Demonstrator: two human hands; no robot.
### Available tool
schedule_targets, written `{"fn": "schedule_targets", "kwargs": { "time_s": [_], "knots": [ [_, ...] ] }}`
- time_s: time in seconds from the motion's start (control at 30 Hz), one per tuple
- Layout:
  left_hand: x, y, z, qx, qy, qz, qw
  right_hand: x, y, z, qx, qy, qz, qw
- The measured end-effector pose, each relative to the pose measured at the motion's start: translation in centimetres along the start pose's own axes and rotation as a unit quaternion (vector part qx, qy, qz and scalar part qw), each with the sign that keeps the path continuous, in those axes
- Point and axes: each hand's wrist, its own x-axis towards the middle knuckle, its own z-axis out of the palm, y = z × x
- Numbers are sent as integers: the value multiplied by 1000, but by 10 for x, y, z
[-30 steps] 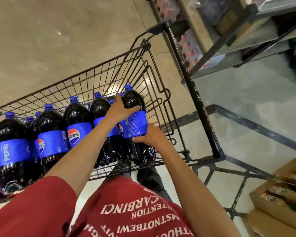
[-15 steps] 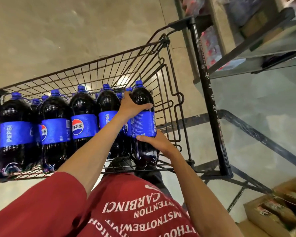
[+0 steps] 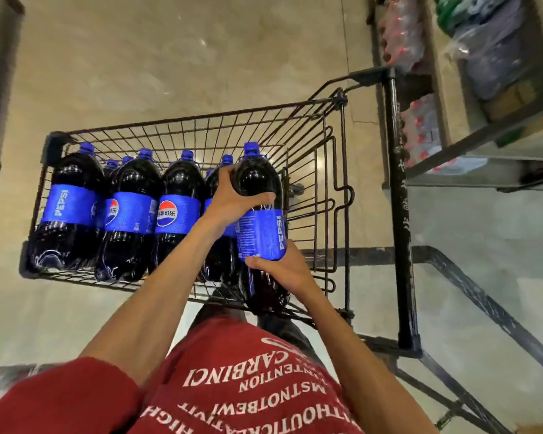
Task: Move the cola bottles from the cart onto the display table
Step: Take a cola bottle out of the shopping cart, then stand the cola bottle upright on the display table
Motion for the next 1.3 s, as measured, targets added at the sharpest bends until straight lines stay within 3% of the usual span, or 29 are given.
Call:
{"fn": "schedule_targets", "kwargs": {
  "time_s": [0.2,0.57,0.97,1.3],
  "knots": [
    [-68,6,-13,-61,143,91,984,-24,-15,-13,-100,-26,-100,990],
    [-223,28,-32,-91,361,250,894,-75,-63,-4,-165,-134,-263,941],
    [-347,-11,-83,-110,512,265,810,-131,-90,90,-199,-243,-361,878],
    [-436,-66,-169,-77,610,258,745,-182,-113,218,-199,-338,-404,826]
  ]
}}
